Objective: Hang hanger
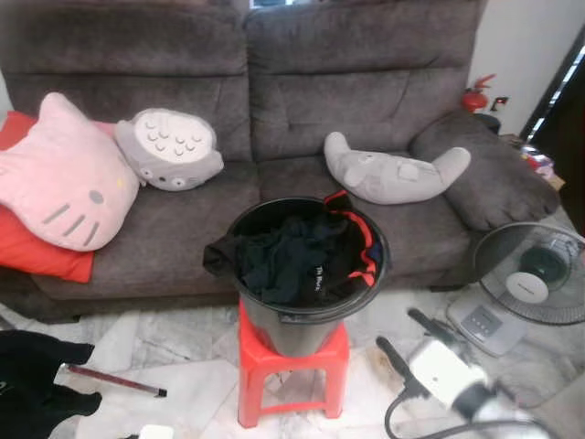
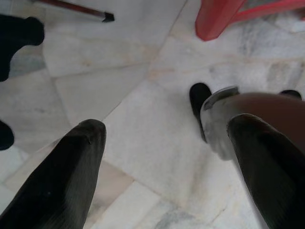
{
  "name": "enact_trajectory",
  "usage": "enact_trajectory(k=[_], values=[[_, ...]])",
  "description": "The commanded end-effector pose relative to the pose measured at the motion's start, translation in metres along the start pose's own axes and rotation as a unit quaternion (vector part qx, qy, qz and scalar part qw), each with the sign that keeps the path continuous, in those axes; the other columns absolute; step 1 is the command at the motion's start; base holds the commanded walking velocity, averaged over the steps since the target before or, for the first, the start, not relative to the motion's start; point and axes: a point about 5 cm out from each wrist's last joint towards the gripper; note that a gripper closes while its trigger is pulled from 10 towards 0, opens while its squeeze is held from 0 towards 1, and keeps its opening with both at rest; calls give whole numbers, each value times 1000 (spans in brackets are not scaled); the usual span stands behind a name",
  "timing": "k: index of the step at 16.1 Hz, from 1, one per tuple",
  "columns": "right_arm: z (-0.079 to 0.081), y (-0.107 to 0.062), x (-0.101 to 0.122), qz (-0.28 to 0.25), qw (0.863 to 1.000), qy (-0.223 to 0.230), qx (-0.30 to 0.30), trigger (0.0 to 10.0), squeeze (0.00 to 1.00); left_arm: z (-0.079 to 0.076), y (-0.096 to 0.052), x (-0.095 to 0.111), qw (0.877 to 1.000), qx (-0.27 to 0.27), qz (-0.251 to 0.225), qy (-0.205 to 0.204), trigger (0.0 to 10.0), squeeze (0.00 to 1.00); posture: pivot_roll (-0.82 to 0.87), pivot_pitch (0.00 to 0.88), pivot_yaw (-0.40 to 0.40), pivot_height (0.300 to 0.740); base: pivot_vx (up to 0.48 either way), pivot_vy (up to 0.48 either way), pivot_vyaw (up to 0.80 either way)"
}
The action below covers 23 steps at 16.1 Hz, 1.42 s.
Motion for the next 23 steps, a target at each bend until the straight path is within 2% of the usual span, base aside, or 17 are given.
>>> enact_trajectory(k=[1, 2, 3, 4, 5, 8, 10, 11, 12, 13, 14, 16, 18, 21, 22, 23], values=[[-6, 4, 12, -10, 1000, -8, 21, 10000, 1000, 2, -2, -10, 1000, -5, 13, 3, 10000, 0, -158, 6, -12, 740, 0, 0, 0], [-13, 11, 24, -18, 998, -45, 47, 10000, 1000, 5, -4, -15, 1000, -4, 18, 1, 10000, 0, -158, 6, -12, 740, 0, 0, 0], [-16, 14, 28, -22, 997, -48, 51, 10000, 1000, 5, -4, -16, 1000, -4, 19, 0, 10000, 0, -158, 6, -12, 740, 0, 0, 0], [-34, 22, 49, -43, 995, -72, 44, 10000, 1000, 7, -5, -18, 1000, -3, 21, -2, 10000, 0, -152, 10, -9, 740, 0, 0, 0], [-42, 24, 54, -40, 995, -82, 47, 10000, 1000, 7, -5, -18, 1000, -3, 22, -3, 10000, 0, -152, 10, -9, 740, 0, 0, 0], [-61, 26, 53, -7, 992, -96, 76, 10000, 1000, 1, -1, -7, 1000, -8, 17, -3, 10000, 0, -155, 13, -4, 740, 0, 0, 0], [-65, 24, 47, 24, 990, -75, 116, 10000, 1000, -12, 2, 3, 1000, -14, 12, -3, 10000, 0, -153, 14, -4, 740, 0, 0, 0], [-70, 25, 45, 28, 990, -67, 120, 10000, 1000, -22, 2, 5, 1000, -19, 13, -2, 10000, 0, -153, 14, -1, 740, 0, 0, 0], [-79, 28, 43, 34, 992, -71, 97, 10000, 1000, -27, 1, 3, 1000, -22, 14, -1, 10000, 0, -153, 14, -1, 740, 0, 0, 0], [-85, 31, 42, 41, 992, -71, 94, 10000, 380, -31, 0, 2, 1000, -24, 14, -1, 10000, 0, -151, 15, 4, 740, 0, 0, 0], [-93, 35, 42, 45, 993, -78, 80, 10000, 0, -36, 0, 3, 1000, -27, 14, 1, 10000, 0, -152, 15, 8, 740, 0, 0, 0], [-105, 44, 46, 40, 993, -81, 70, 10000, 0, -38, 0, 5, 1000, -27, 13, 2, 10000, 0, -144, 14, 7, 740, 0, 0, 0], [-107, 50, 51, 33, 992, -84, 84, 10000, 0, -37, 2, 9, 1000, -24, 8, 2, 10000, 0, -144, 14, 7, 740, 0, 0, 0], [-99, 65, 60, 10, 987, -65, 149, 10000, 0, -22, 4, 14, 1000, -16, 1, 2, 10000, 0, -135, 14, 11, 740, 0, 0, 0], [-94, 70, 65, -1, 983, -48, 179, 10000, 0, -11, 3, 10, 1000, -11, 2, 2, 10000, 0, -131, 15, 11, 740, 0, 0, 0], [-94, 70, 65, -1, 983, -48, 179, 10000, 0, -11, 3, 10, 1000, -11, 2, 2, 10000, 0, -131, 15, 11, 740, 0, 0, 0]])
Point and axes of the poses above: a point about 5 cm out from each wrist's last joint towards the gripper, its own y axis pointing out of the wrist towards the gripper, its own x axis along the axis of the wrist's last joint, z = x × y, and after that the axes turned 11 degrees about y, right-handed
